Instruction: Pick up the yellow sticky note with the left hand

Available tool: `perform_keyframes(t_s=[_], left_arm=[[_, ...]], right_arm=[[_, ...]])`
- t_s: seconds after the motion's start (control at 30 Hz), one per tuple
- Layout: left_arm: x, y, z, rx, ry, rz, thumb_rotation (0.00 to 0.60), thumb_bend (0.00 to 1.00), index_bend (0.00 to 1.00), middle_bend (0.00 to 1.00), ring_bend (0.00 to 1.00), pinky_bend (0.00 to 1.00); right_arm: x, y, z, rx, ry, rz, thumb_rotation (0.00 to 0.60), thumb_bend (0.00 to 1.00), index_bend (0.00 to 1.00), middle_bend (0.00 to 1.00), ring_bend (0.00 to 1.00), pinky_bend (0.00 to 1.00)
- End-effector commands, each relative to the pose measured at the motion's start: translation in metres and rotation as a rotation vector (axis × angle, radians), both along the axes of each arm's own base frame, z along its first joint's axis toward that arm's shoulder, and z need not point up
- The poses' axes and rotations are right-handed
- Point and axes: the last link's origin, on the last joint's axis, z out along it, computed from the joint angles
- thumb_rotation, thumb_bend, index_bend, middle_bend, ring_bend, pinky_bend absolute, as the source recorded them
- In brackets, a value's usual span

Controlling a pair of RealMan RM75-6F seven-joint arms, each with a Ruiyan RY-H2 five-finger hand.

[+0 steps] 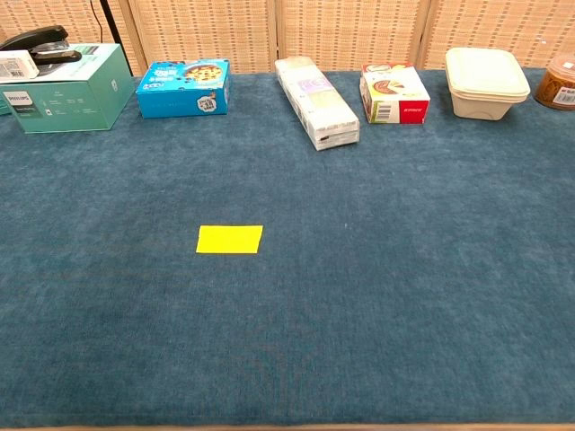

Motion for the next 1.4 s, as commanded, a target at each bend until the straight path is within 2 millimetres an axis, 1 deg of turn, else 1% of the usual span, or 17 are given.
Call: perform_keyframes(t_s=[0.03,0.3,0.5,0.53,0.63,0.73,0.9,1.0,1.07,1.3,1.4], left_arm=[[0.0,0.0,0.0,-0.003,0.001,0.001,0.6,0.0,0.0,0.0,0.0,0.0],[0.002,0.0,-0.005,-0.04,-0.009,-0.024,0.6,0.0,0.0,0.0,0.0,0.0],[0.005,0.006,-0.013,-0.082,-0.027,-0.075,0.6,0.0,0.0,0.0,0.0,0.0],[0.009,0.01,-0.019,-0.114,-0.048,-0.101,0.6,0.0,0.0,0.0,0.0,0.0],[0.013,0.021,-0.029,-0.158,-0.088,-0.145,0.6,0.0,0.0,0.0,0.0,0.0],[0.019,0.033,-0.039,-0.197,-0.093,-0.189,0.6,0.0,0.0,0.0,0.0,0.0],[0.041,0.049,-0.059,-0.262,-0.089,-0.299,0.6,0.0,0.0,0.0,0.0,0.0],[0.051,0.054,-0.072,-0.315,-0.094,-0.325,0.6,0.0,0.0,0.0,0.0,0.0],[0.061,0.06,-0.085,-0.357,-0.09,-0.344,0.6,0.0,0.0,0.0,0.0,0.0],[0.087,0.077,-0.116,-0.403,-0.043,-0.378,0.6,0.0,0.0,0.0,0.0,0.0],[0.095,0.081,-0.127,-0.422,-0.041,-0.373,0.6,0.0,0.04,0.0,0.0,0.0]], right_arm=[[0.0,0.0,0.0,0.003,-0.002,0.0,0.6,0.0,0.02,0.0,0.0,0.0],[0.001,0.0,-0.001,0.016,-0.018,-0.001,0.6,0.0,0.02,0.0,0.0,0.0],[0.002,-0.001,0.0,0.014,-0.024,-0.003,0.6,0.0,0.02,0.0,0.0,0.0],[0.001,-0.001,-0.001,0.018,-0.022,-0.007,0.6,0.0,0.02,0.0,0.0,0.0],[-0.002,-0.002,-0.001,0.026,-0.02,-0.016,0.6,0.0,0.02,0.0,0.0,0.0],[-0.003,-0.003,0.0,0.027,-0.025,-0.024,0.6,0.0,0.02,0.0,0.0,0.0],[-0.003,-0.004,0.001,0.029,-0.037,-0.028,0.6,0.0,0.02,0.0,0.0,0.0],[-0.004,-0.004,0.002,0.032,-0.041,-0.031,0.6,0.0,0.02,0.0,0.0,0.0],[-0.004,-0.004,0.002,0.034,-0.045,-0.033,0.6,0.0,0.02,0.0,0.0,0.0],[-0.005,-0.004,0.004,0.037,-0.058,-0.033,0.6,0.0,0.02,0.0,0.0,0.0],[-0.005,-0.005,0.005,0.038,-0.065,-0.034,0.6,0.0,0.02,0.0,0.0,0.0]])
